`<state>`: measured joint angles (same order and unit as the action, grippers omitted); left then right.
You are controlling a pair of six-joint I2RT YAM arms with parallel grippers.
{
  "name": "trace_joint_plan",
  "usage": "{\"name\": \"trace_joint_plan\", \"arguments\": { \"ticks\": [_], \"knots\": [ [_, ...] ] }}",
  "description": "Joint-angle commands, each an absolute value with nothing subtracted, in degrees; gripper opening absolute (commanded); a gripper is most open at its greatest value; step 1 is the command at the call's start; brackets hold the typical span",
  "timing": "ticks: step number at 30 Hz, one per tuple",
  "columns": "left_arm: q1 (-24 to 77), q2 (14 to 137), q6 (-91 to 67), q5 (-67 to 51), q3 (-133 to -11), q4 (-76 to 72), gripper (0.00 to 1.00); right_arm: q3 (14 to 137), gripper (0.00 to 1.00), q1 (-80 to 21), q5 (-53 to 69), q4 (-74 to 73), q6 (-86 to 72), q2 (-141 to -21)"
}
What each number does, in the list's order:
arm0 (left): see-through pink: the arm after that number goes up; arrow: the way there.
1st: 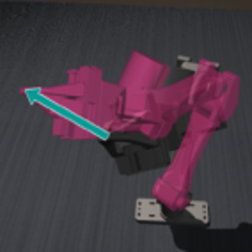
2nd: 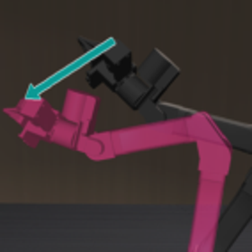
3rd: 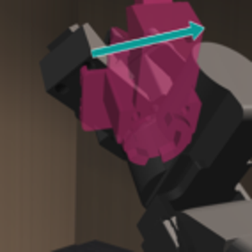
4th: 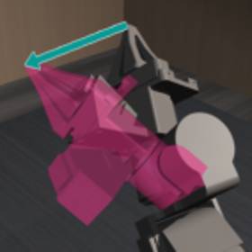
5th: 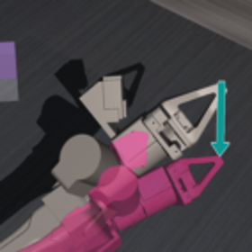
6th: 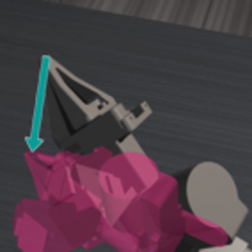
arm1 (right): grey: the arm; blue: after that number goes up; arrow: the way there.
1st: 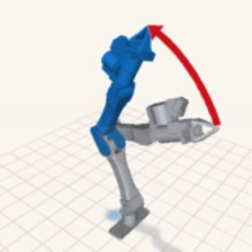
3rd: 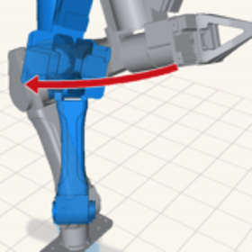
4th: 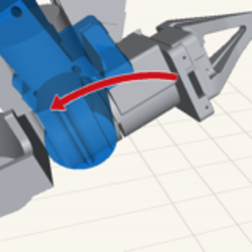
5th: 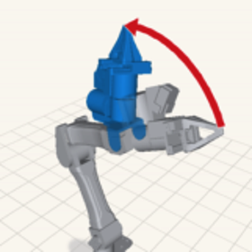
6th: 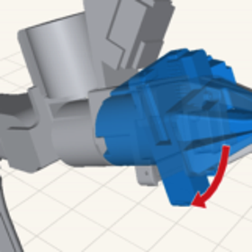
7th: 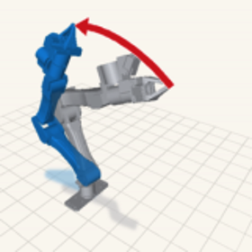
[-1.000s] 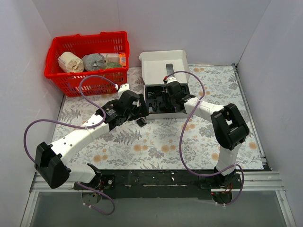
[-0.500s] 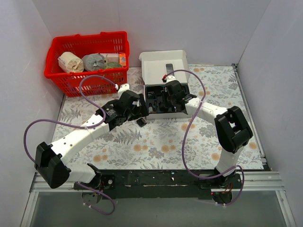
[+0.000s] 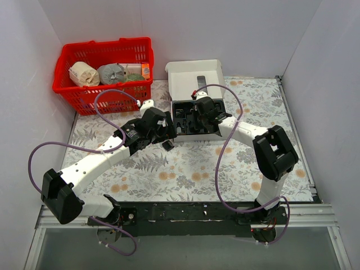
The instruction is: Sort the hair-cutting tools
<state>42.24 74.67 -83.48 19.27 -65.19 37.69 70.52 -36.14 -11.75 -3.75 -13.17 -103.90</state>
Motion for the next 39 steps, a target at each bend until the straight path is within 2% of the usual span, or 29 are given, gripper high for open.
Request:
{"name": "trace_joint_plan", "arguments": {
  "ticks": [1, 14, 27, 33, 34, 35, 37, 38, 39],
  "knots": [
    [42.5, 73.3, -83.1, 20.3, -65.4, 37.5, 0.98, 70.9, 0.01, -36.4, -12.8, -3.1, -13.0, -105.1],
    [42.5, 73.6, -83.1, 20.0, -65.3, 37.4, 0.98, 70.2, 0.01, -36.4, -13.1, -3.1, -13.2, -105.6],
    [42.5, 71.9, -82.8, 20.6, -67.6, 39.2, 0.98, 71.2, 0.01, -37.2, -15.9, -4.0, -11.3, -96.9],
    [42.5, 69.5, -82.7, 21.6, -67.6, 40.8, 0.98, 72.3, 0.02, -40.0, -11.7, -8.5, -7.9, -93.8],
    [42.5, 69.1, -82.8, 21.8, -67.3, 41.0, 0.98, 72.3, 0.05, -40.8, -10.9, -9.1, -7.0, -93.5],
    [42.5, 68.5, -82.9, 22.0, -66.9, 41.2, 0.98, 72.3, 0.14, -41.7, -10.2, -9.7, -6.0, -93.0],
    [42.5, 65.9, -83.4, 22.1, -66.1, 41.3, 0.98, 72.2, 0.24, -44.3, -8.9, -11.6, -4.0, -92.6],
    [42.5, 65.0, -83.5, 22.0, -65.0, 41.1, 0.98, 71.8, 0.34, -45.3, -8.4, -12.0, -3.8, -92.3],
    [42.5, 63.1, -83.4, 21.6, -64.4, 41.0, 0.98, 71.6, 0.4, -46.5, -7.1, -12.7, -3.6, -92.1]
  ]
}}
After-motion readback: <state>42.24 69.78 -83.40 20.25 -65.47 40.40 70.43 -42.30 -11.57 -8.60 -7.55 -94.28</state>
